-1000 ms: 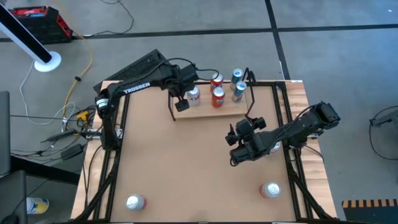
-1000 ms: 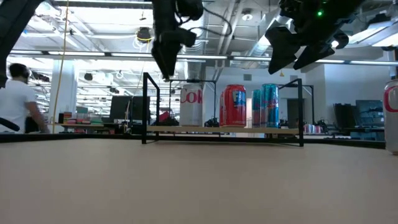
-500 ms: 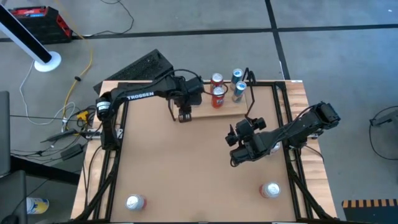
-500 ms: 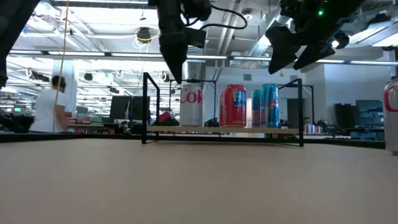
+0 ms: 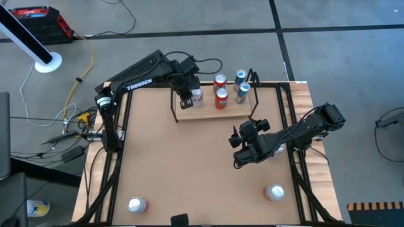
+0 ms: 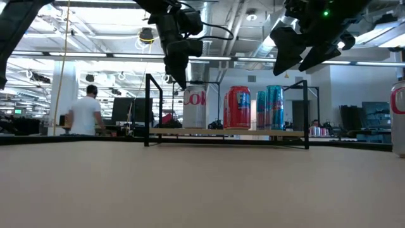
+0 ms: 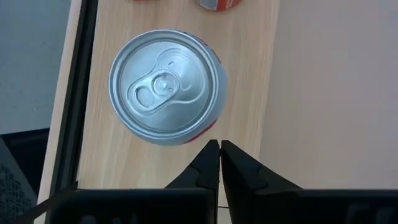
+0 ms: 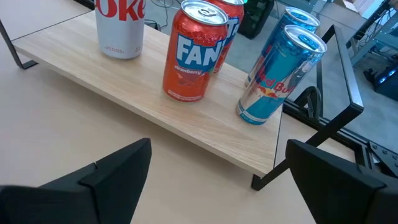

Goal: Place canned beverage on shelf
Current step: Put the left silver soda can on the shelf

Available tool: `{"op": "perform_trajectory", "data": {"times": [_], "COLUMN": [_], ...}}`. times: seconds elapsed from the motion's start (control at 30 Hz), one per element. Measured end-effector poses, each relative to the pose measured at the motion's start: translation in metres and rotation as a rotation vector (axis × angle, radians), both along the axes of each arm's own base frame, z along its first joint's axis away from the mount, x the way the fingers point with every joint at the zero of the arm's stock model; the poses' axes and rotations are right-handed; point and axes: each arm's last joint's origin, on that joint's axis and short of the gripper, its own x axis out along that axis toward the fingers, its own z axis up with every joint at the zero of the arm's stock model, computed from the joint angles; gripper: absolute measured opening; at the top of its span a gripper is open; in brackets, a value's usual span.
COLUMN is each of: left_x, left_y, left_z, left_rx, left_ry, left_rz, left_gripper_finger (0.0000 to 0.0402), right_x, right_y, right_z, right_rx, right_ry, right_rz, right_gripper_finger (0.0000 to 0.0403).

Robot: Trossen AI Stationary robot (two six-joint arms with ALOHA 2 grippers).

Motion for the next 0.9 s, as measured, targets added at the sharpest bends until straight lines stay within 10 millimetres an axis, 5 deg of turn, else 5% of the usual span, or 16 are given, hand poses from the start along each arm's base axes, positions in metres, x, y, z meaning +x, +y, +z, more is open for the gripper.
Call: {"op": "perform_trajectory", "data": {"times": [0.53, 0.9], "left_x": [0.003, 0.007], "left_y": [0.006, 0.011], "left_z": [-0.020, -0.016], "left_rx": [0.073, 0.146], "left_ry": [0.007, -0.042], "left_rz": [0.057, 0.092], "left_gripper_finger": [0.0000, 0.0000], "right_x": [0.000, 0.001], "right_y": [0.000, 0.000], "right_z": [0.000, 0.000], "right_rx": [0.002, 0.000], "right_ry": [-0.005, -0.008], "right_rz": [0.000, 0.000], "right_gripper_finger": [0.0395, 0.0395]}}
